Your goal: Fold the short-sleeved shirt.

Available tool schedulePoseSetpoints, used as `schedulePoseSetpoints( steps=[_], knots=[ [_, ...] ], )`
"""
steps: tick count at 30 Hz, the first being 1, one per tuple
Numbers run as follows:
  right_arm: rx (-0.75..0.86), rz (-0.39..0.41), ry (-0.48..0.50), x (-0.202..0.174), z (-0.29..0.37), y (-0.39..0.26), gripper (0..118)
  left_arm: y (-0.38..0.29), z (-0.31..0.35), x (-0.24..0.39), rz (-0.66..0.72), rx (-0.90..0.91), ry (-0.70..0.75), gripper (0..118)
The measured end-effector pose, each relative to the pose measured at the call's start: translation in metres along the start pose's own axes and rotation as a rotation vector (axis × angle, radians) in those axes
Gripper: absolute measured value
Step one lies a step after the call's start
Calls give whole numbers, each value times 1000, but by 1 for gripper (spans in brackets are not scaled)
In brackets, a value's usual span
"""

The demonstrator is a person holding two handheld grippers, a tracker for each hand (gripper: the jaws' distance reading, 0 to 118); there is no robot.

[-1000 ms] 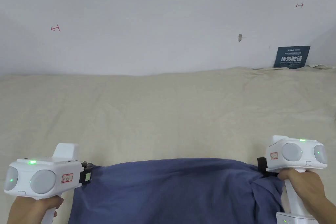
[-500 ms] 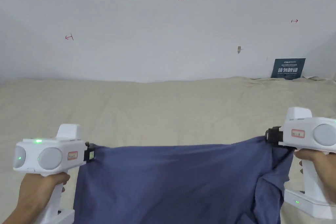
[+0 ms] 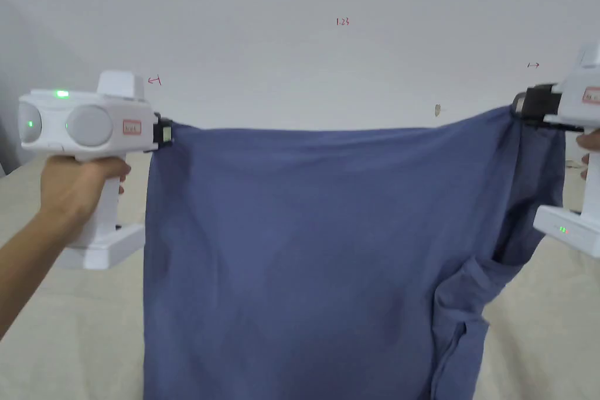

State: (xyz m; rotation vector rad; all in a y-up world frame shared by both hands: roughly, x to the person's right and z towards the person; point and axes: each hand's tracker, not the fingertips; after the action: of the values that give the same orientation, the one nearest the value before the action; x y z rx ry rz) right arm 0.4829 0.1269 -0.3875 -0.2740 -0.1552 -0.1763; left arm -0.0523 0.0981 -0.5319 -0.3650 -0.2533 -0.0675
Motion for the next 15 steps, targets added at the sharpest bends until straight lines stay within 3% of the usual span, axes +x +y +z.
schedulePoseSetpoints(
  steps=[9, 15],
  knots=[
    [164, 29, -27, -13, 2, 107, 5, 107, 9, 1, -71, 141, 88, 2],
    [177, 49, -38, -7, -12, 110, 5, 121, -3, 1, -71, 147, 101, 2]
  ],
)
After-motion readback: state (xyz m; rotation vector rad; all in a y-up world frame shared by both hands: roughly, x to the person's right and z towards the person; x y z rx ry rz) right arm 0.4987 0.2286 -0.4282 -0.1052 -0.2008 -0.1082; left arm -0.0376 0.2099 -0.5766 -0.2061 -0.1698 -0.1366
